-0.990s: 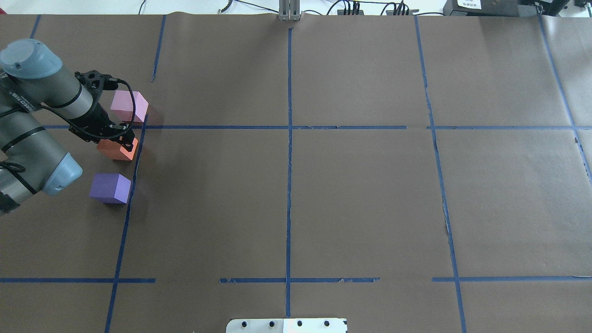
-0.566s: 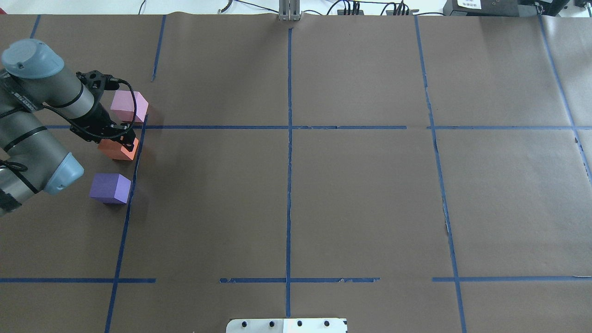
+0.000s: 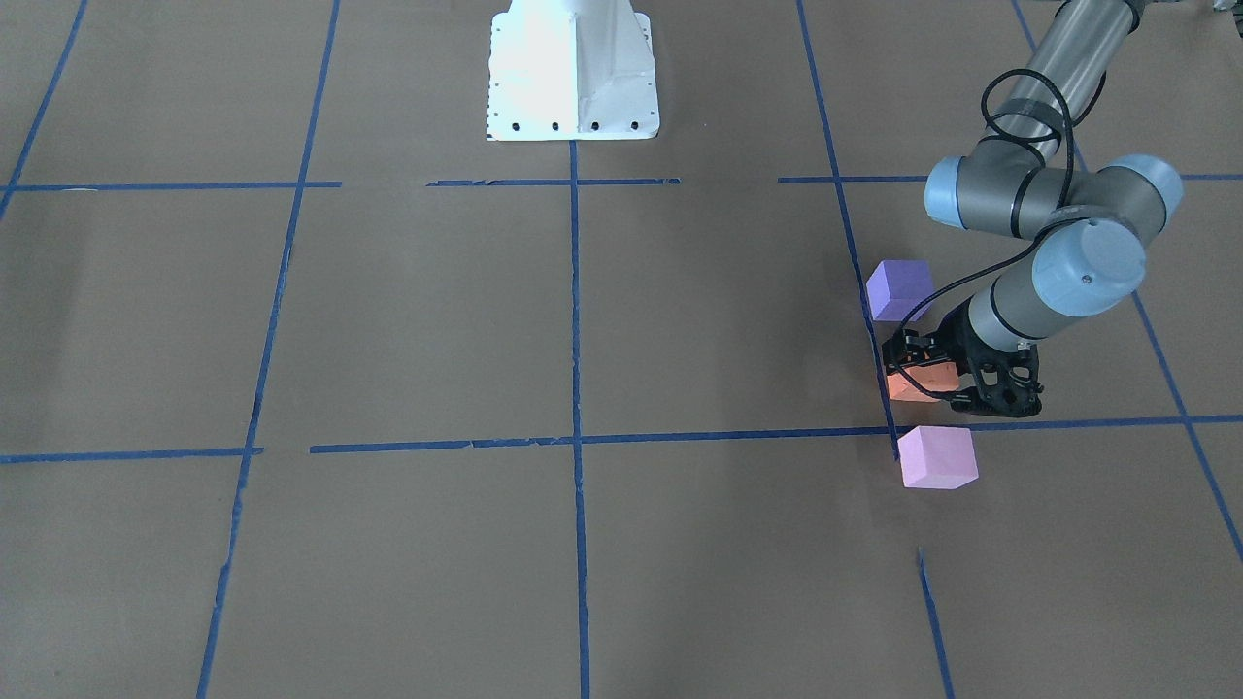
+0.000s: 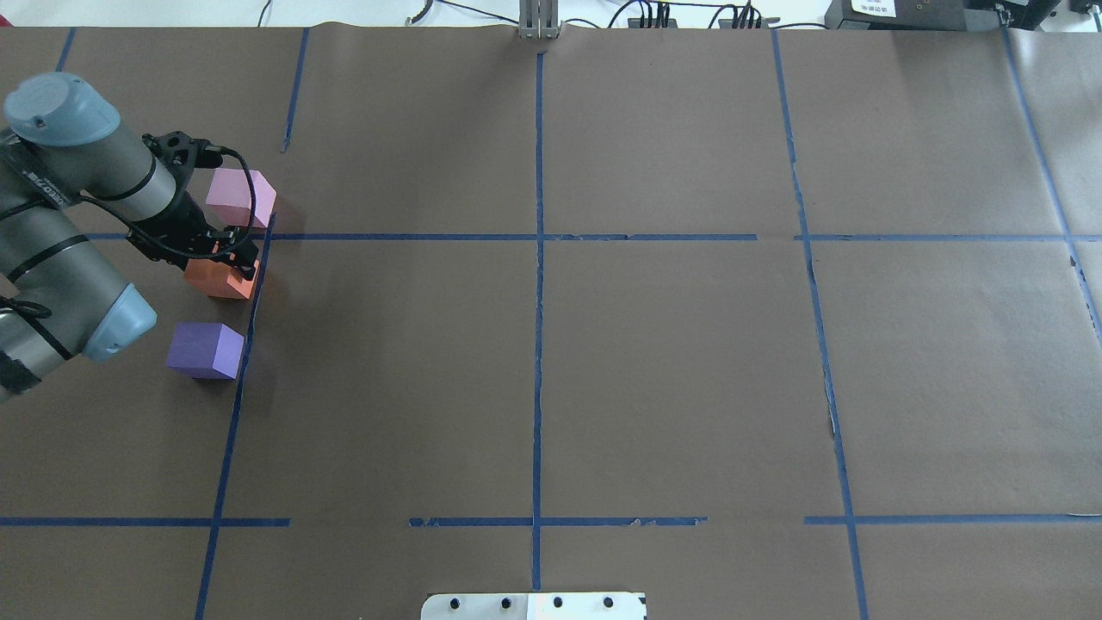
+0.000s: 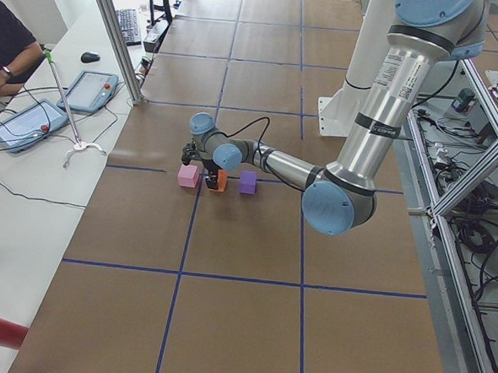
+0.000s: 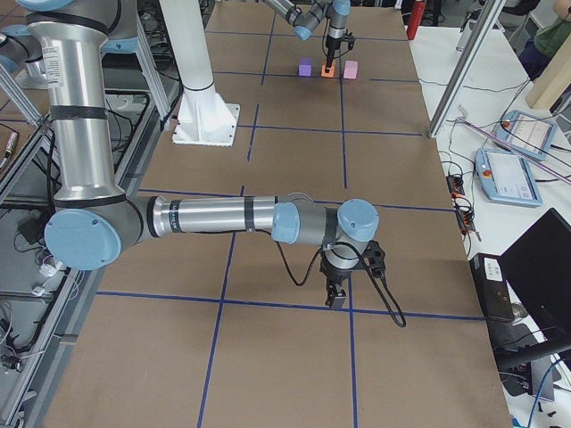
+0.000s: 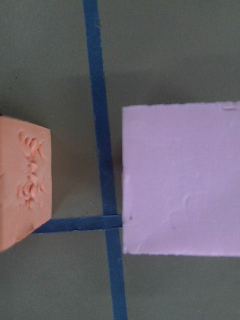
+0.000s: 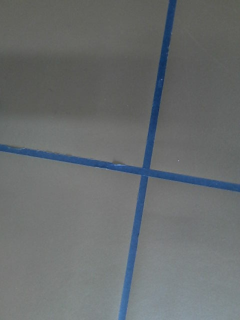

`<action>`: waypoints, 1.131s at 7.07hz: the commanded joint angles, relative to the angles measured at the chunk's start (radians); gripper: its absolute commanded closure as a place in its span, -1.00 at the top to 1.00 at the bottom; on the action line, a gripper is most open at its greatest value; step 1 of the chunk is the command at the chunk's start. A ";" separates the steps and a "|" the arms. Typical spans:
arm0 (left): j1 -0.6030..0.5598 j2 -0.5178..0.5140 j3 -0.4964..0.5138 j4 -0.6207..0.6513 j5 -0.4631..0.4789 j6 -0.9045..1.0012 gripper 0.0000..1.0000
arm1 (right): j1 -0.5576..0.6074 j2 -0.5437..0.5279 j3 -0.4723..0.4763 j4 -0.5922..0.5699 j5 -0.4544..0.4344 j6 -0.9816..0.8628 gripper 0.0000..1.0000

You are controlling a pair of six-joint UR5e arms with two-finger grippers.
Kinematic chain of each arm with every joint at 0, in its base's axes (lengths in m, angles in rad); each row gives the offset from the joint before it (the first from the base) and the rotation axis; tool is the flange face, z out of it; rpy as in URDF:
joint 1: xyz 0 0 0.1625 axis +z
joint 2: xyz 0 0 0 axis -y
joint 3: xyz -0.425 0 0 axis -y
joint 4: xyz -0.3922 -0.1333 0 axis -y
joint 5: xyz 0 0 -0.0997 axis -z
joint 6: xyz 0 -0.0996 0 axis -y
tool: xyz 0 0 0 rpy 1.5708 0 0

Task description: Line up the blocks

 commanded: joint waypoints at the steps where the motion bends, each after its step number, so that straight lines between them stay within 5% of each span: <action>1: -0.002 0.000 -0.009 0.001 0.000 -0.004 1.00 | 0.000 0.000 0.000 0.000 0.000 0.000 1.00; 5: -0.038 0.023 -0.100 0.038 -0.008 -0.006 1.00 | 0.000 0.000 0.000 0.000 0.000 0.000 1.00; 8: -0.104 0.021 -0.198 0.179 0.004 0.013 1.00 | 0.000 0.000 0.000 0.000 0.000 0.000 1.00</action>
